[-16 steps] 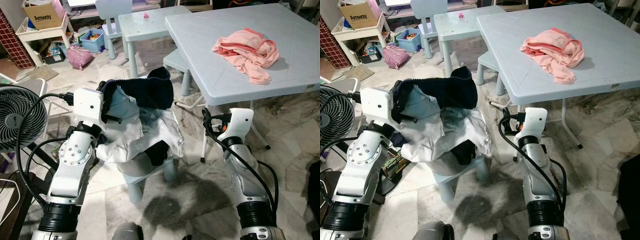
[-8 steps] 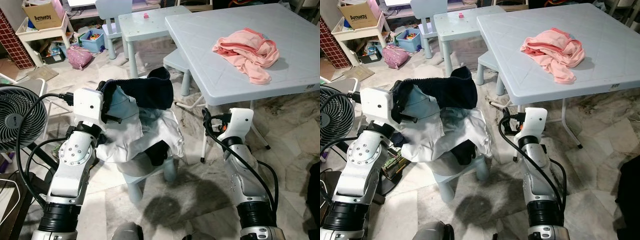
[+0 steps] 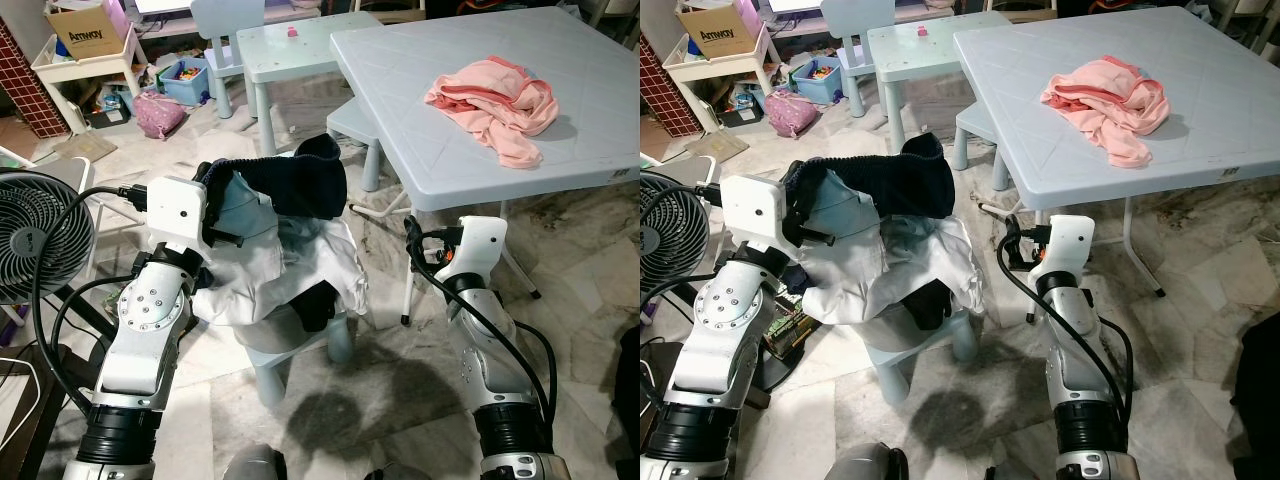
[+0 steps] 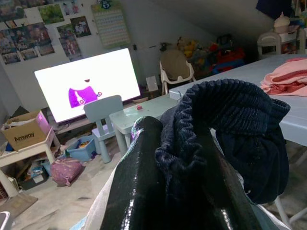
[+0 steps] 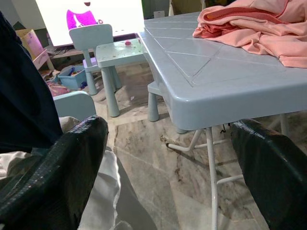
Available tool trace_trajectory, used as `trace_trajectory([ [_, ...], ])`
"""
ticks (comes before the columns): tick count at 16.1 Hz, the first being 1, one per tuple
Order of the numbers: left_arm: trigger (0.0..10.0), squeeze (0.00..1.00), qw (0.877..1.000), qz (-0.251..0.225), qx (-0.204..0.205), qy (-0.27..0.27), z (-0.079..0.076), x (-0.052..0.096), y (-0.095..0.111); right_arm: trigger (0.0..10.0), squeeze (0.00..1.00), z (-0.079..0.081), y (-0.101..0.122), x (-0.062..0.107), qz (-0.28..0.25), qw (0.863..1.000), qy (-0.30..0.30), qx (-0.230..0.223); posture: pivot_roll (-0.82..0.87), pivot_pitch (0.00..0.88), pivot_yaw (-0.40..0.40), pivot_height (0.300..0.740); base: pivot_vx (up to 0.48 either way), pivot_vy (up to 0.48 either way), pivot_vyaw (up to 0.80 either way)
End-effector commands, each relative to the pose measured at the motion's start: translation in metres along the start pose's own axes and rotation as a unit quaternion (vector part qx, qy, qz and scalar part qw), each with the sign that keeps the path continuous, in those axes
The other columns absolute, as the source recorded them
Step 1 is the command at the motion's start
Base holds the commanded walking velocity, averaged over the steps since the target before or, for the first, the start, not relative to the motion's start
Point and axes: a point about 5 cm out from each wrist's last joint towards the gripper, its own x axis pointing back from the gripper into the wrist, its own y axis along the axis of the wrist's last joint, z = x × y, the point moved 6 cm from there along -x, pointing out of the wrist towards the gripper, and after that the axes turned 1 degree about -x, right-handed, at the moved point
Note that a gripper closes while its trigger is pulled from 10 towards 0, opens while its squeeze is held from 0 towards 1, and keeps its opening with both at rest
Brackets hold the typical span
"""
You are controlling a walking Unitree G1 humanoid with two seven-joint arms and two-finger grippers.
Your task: Hang hanger
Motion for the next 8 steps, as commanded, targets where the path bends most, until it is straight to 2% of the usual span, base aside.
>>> trace_trajectory([
  [1,0.0,0.0,1.0,-0.013,-0.005,0.004,0.004,0.0,0.008,10.0,0.0,0.002,0.005,0.0,-0.01,1.0,0.002,0.0,0.02,0.0,0.065,0.74,0.0,0.0,0.0],
  [4,0.0,0.0,1.0,-0.013,-0.005,0.004,0.004,0.0,0.008,10.0,0.0,0.002,0.005,0.0,-0.01,1.0,0.002,0.0,0.02,0.0,0.065,0.74,0.0,0.0,0.0],
  [5,10.0,0.0,0.995,0.084,0.027,0.041,-0.009,0.024,-0.034,10.0,0.0,-0.021,0.009,0.005,-0.013,0.999,-0.015,0.05,-0.01,0.012,0.037,0.74,0.0,0.0,0.0],
  [6,10.0,0.0,0.991,0.115,0.041,0.049,-0.016,0.033,-0.05,10.0,0.0,-0.029,0.009,0.007,-0.012,0.997,-0.018,0.071,-0.01,0.014,0.037,0.74,0.0,0.0,0.0],
  [8,10.0,0.0,0.991,0.116,0.041,0.049,-0.017,0.033,-0.051,10.0,0.0,-0.028,0.009,0.006,-0.011,0.997,-0.014,0.069,-0.01,0.016,0.034,0.74,0.0,0.0,0.0],
])
